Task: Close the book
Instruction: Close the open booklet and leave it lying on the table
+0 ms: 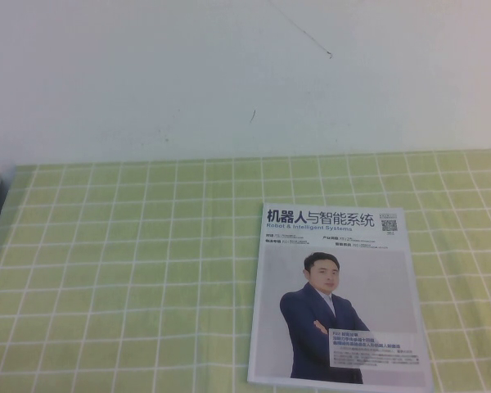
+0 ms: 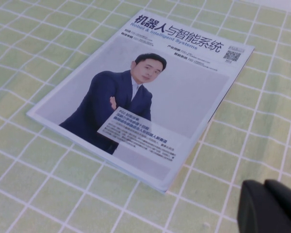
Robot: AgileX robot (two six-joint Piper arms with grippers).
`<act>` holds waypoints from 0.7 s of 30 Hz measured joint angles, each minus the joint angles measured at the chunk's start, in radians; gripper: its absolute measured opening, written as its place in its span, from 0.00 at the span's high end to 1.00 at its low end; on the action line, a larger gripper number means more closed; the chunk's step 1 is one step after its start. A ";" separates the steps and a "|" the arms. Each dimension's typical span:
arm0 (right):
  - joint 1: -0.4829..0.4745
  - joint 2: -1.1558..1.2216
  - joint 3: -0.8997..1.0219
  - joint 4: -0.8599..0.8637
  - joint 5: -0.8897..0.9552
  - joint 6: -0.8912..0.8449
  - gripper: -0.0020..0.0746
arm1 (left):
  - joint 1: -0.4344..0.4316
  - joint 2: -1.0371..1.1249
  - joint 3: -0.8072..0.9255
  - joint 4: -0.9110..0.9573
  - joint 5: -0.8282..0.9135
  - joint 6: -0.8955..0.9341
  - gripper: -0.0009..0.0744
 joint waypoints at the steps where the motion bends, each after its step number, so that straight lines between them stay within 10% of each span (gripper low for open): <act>1: 0.000 0.000 0.000 0.000 0.000 0.000 0.98 | 0.000 0.000 -0.001 0.000 0.000 0.000 0.99; 21: -0.211 -0.319 0.245 -0.180 -0.172 -0.019 0.98 | 0.000 0.000 -0.001 0.000 0.002 0.000 0.99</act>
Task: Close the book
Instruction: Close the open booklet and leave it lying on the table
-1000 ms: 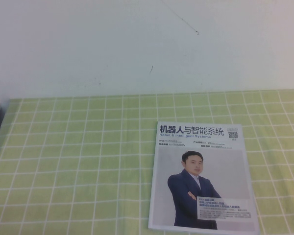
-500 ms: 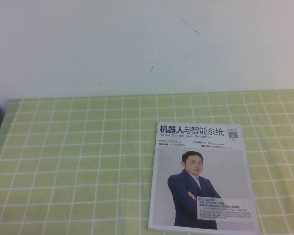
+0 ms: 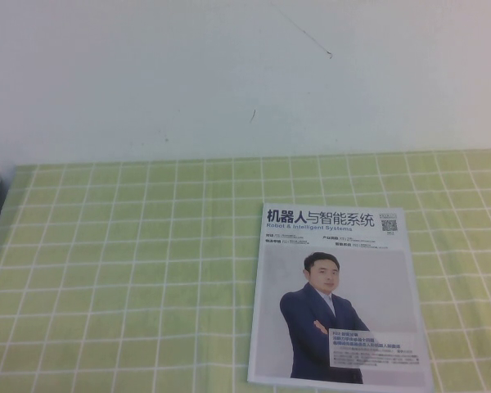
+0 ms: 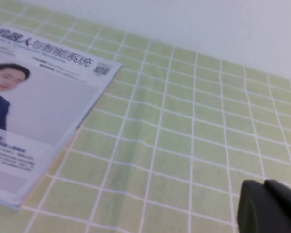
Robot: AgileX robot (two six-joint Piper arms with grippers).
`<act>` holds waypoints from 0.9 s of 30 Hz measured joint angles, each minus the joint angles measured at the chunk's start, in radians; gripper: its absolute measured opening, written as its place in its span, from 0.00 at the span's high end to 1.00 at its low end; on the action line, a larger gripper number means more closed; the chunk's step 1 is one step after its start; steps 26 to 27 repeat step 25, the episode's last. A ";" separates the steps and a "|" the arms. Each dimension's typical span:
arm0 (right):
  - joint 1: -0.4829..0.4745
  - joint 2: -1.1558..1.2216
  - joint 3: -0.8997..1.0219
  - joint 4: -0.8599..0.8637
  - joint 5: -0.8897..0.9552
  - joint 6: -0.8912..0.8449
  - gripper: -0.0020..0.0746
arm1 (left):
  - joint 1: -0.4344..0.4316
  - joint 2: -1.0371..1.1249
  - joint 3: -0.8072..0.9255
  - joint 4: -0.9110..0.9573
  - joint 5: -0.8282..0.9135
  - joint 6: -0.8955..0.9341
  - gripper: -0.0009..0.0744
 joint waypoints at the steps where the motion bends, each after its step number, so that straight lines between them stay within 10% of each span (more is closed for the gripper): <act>1: -0.002 0.000 0.018 -0.016 -0.014 0.000 0.98 | 0.000 0.000 0.000 0.000 0.000 0.000 0.99; 27: 0.028 0.000 0.125 -0.100 -0.148 0.203 0.98 | 0.000 0.000 0.000 0.002 0.000 0.000 0.99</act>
